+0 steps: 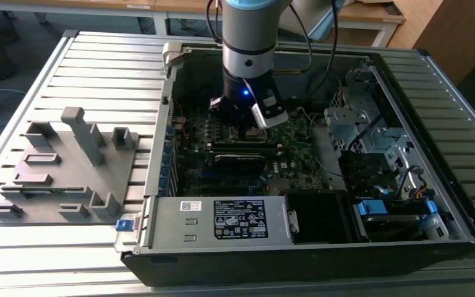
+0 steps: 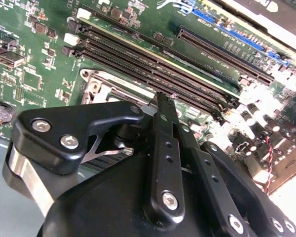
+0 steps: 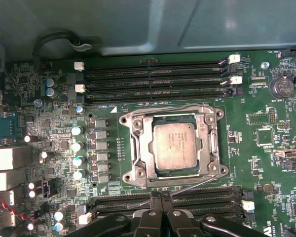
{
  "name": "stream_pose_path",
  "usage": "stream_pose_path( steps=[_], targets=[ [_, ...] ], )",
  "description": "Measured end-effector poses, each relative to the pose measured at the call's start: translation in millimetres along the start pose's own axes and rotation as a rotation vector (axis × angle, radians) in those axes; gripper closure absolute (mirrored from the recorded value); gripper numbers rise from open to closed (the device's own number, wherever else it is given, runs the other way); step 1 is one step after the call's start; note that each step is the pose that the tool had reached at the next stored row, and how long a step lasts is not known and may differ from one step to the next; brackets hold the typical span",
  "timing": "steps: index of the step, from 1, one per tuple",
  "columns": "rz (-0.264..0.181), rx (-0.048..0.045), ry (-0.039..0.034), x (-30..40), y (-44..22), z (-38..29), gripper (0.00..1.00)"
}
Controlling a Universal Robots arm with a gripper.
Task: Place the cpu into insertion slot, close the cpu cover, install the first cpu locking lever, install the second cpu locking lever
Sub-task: 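Install the second cpu locking lever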
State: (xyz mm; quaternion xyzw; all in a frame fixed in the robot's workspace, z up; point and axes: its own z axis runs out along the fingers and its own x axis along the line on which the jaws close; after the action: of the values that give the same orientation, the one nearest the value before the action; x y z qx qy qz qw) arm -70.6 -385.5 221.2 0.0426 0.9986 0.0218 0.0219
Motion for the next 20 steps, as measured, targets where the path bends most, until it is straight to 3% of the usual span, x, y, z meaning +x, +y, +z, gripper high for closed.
stream_pose_path(
  steps=[20],
  targets=[
    [0.000,0.0001,-0.0016,6.1,-0.7,2.9,0.90]
  ],
)
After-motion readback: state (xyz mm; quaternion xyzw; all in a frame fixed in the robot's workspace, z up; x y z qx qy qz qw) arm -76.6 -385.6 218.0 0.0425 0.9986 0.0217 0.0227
